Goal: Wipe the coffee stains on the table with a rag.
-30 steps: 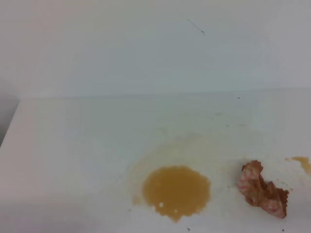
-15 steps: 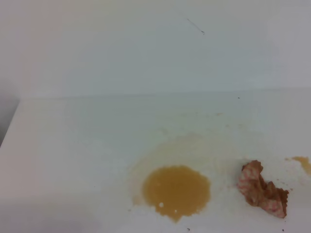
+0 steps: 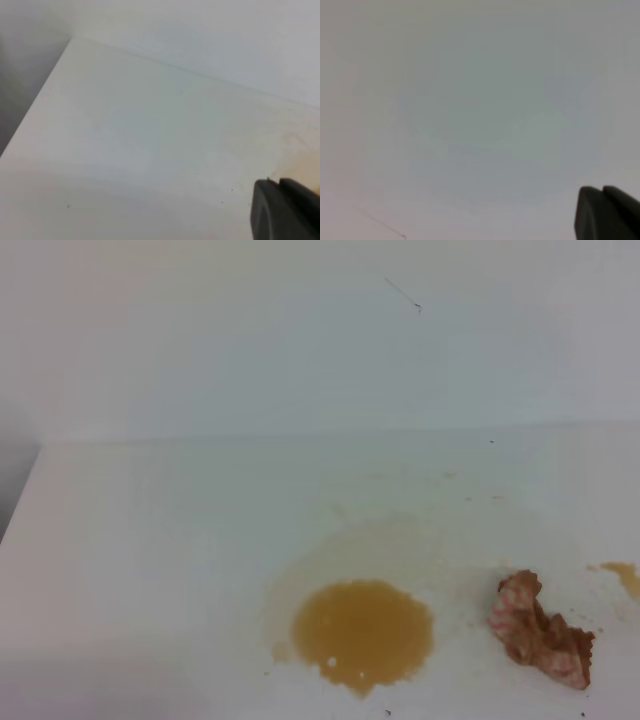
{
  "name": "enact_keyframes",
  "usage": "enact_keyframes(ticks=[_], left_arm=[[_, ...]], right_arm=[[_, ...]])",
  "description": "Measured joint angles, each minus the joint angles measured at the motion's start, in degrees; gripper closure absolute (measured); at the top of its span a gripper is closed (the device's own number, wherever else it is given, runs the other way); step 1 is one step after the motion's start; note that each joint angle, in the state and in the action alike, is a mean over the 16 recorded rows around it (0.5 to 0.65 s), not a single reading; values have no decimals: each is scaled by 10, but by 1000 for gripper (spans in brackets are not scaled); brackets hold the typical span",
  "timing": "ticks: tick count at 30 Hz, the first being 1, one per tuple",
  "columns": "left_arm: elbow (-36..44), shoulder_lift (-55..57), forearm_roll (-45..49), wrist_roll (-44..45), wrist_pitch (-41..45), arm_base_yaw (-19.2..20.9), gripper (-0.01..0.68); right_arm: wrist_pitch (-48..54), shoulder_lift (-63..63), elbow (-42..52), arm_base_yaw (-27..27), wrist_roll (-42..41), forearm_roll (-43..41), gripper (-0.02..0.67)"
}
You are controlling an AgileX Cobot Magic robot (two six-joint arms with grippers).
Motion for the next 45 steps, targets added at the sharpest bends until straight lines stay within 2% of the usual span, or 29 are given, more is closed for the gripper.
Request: enact_keyframes(ticks=[13,24,29,37,45], left_arm=[[0,0,0,0,-1,0,673],[0,0,0,0,-2,0,673],[0,0,0,0,-1,0,673],[0,0,0,0,-1,0,673],[-1,0,0,0,-1,0,673]], right_arm=[[185,15,-130,0,4,3,651],[372,120,-181,0,-7,49,651],[401,170,-187,0,-24,86,651],[393,205,-188,0,-54,145,651],[425,211,-188,0,-137,175,651]])
